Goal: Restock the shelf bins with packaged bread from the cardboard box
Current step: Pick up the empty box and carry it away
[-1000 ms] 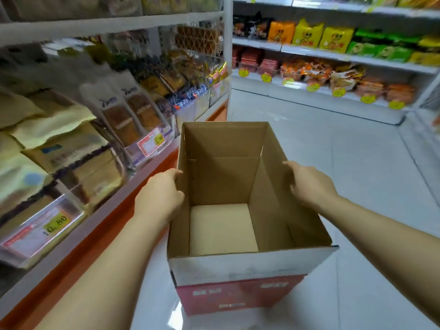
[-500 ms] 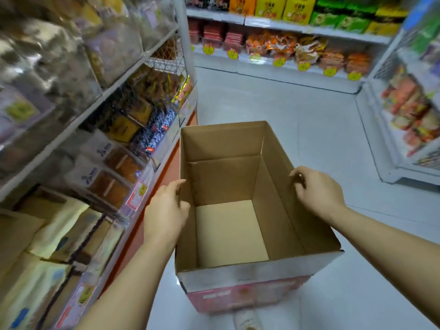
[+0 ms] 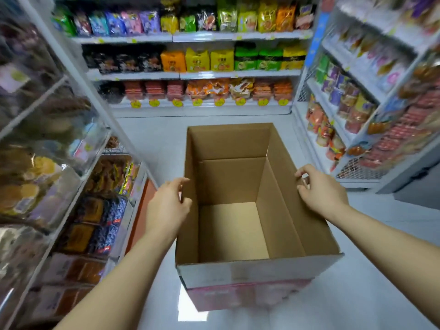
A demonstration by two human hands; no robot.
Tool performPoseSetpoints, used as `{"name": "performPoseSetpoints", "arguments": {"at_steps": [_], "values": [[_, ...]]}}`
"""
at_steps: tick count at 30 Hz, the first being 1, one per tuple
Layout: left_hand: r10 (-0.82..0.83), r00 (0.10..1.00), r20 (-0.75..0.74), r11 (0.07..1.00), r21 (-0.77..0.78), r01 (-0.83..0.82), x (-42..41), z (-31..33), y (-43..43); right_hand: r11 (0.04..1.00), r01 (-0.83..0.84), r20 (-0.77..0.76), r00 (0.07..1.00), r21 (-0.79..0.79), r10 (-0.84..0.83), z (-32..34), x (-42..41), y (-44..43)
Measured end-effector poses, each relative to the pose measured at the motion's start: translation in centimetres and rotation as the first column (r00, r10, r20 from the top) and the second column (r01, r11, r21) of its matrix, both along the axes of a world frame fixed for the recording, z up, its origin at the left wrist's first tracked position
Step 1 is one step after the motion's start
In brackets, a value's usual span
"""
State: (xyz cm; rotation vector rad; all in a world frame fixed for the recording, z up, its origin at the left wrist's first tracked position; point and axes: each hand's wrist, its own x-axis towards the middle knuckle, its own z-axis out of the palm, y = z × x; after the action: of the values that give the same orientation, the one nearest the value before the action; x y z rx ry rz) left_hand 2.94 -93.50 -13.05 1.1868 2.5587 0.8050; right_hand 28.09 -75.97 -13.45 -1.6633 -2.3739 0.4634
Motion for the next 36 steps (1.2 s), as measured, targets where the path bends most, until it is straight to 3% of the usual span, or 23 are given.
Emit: {"name": "performPoseSetpoints", "arguments": {"at_steps": [10, 21, 27, 36], "values": [[-0.255, 0.966, -0.049, 0.967, -0.001, 0.255, 2.0, 4.4, 14.4, 0.973, 0.228, 0.015, 0.973, 0.037, -0.229, 5.7, 5.6, 7.6], [-0.596, 0.800, -0.068, 0.803, -0.048, 0.594, 2.4, 5.7, 30.2, 0.854, 0.519, 0.015, 0.854, 0.032, -0.520, 7.9, 8.2, 12.7], [-0.646, 0.762, -0.045, 0.762, -0.089, 0.641, 0.9, 5.4, 37.3, 0.828, 0.560, 0.037, 0.828, 0.017, -0.560, 7.5, 6.8, 18.0], [-0.571, 0.821, -0.014, 0.813, -0.148, 0.563, -2.5, 5.6, 48.8, 0.878, 0.477, 0.070, 0.877, -0.032, -0.475, 6.6, 3.6, 32.8]]}}
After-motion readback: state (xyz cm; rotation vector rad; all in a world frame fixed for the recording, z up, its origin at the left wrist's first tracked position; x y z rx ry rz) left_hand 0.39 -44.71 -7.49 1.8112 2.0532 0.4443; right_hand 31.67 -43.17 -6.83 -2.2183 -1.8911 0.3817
